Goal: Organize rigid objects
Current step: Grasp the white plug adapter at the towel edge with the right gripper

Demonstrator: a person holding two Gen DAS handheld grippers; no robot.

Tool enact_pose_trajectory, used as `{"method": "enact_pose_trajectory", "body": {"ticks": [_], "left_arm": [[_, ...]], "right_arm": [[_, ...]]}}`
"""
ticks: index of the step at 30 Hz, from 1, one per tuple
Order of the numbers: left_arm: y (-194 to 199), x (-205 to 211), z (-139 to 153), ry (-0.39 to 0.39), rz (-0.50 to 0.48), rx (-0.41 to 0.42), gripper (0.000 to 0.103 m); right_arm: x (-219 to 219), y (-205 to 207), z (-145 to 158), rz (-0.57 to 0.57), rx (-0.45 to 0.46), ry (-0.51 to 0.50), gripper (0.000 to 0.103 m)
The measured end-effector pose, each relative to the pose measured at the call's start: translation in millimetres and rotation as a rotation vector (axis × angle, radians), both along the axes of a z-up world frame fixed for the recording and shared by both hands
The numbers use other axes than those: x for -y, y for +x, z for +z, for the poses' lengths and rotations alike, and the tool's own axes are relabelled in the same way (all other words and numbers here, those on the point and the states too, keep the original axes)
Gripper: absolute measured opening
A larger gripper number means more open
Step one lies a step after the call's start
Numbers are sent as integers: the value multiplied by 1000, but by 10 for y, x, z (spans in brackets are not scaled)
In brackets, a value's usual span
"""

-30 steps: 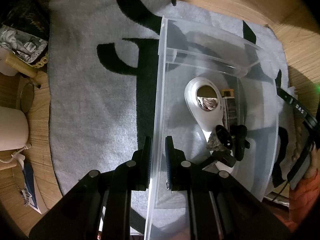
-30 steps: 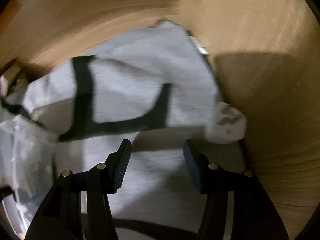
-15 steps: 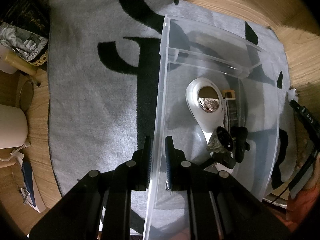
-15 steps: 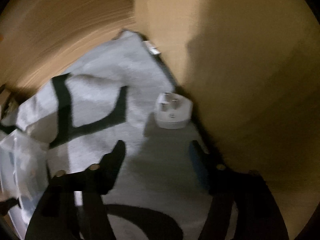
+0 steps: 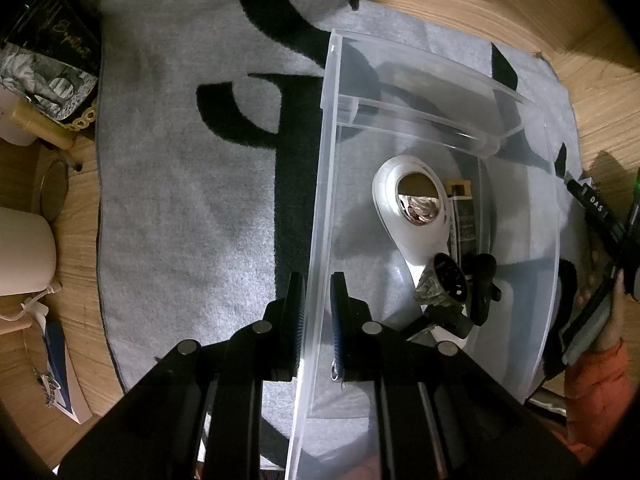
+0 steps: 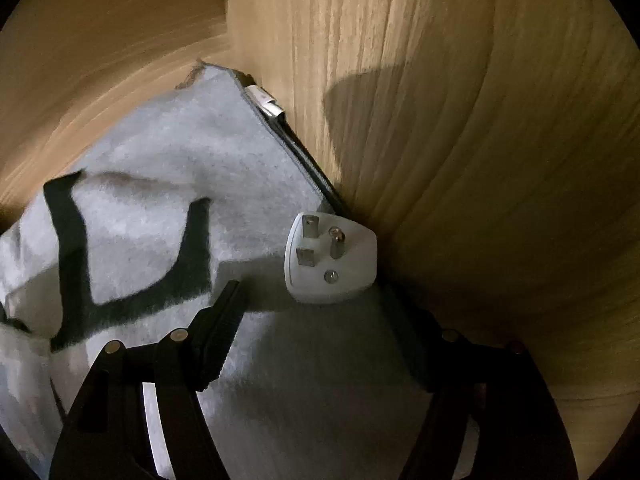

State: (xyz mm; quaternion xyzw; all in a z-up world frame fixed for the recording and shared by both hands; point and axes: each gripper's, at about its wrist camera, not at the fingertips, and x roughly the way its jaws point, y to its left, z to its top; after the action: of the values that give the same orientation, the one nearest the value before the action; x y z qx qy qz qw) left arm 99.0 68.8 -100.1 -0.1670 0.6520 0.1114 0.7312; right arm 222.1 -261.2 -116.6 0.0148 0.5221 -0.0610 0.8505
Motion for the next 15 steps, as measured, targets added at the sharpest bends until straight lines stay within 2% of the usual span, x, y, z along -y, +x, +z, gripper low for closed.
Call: {"method": "enact_pose_trajectory", "body": {"ticks": [4,8,15], "left_arm": [[-4,-3,-9,0,-1,-3,10],[-2,8,-17,6,-6,-6,10],[15,41,-24,11,-7,-7,10]], "right_arm": [[-20,0,12,13,28,-12,62],[-58,13,43,55,54,1,35],[15,-34,111,87,38,86,35]]}}
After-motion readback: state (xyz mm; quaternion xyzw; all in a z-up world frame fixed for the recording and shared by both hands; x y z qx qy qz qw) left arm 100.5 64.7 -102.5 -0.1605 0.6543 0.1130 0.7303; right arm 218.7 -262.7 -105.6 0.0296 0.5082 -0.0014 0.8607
